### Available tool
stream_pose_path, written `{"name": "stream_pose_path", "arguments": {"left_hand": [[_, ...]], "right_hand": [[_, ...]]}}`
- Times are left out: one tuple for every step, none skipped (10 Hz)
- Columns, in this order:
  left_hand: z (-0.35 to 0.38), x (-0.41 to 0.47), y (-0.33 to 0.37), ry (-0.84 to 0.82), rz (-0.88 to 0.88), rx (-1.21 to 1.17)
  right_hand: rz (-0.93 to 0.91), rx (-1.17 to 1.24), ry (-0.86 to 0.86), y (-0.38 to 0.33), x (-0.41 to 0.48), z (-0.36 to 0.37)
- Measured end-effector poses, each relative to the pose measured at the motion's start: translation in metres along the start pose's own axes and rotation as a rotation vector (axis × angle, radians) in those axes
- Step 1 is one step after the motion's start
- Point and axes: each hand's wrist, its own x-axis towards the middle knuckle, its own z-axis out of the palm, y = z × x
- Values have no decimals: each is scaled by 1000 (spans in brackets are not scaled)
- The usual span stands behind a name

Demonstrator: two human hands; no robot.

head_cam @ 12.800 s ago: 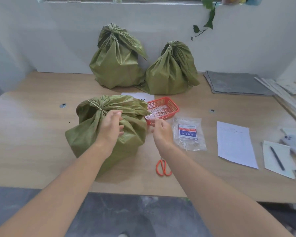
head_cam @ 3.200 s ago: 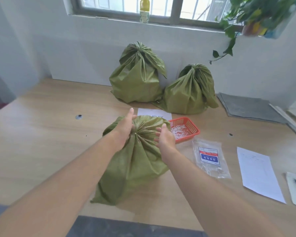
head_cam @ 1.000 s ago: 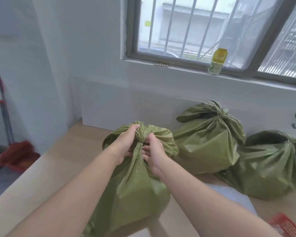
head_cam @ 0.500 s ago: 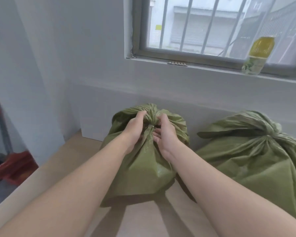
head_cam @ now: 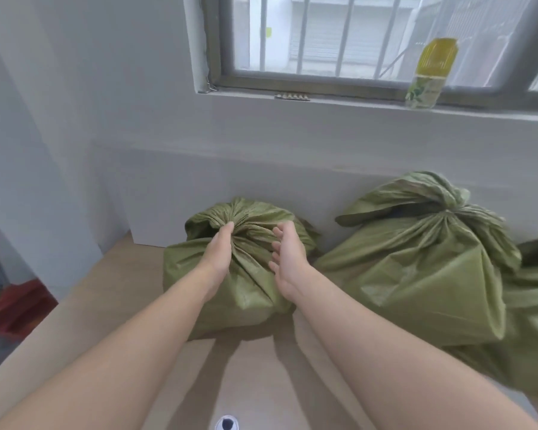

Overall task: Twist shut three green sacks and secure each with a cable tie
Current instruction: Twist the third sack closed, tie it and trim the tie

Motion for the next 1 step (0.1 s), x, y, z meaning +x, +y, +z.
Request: {"name": "stream_pose_path", "arguments": {"left_hand": [[4,-51,24,-60,46,-58]], "right_hand": [[-20,-6,8,-9,-39,-3]]}}
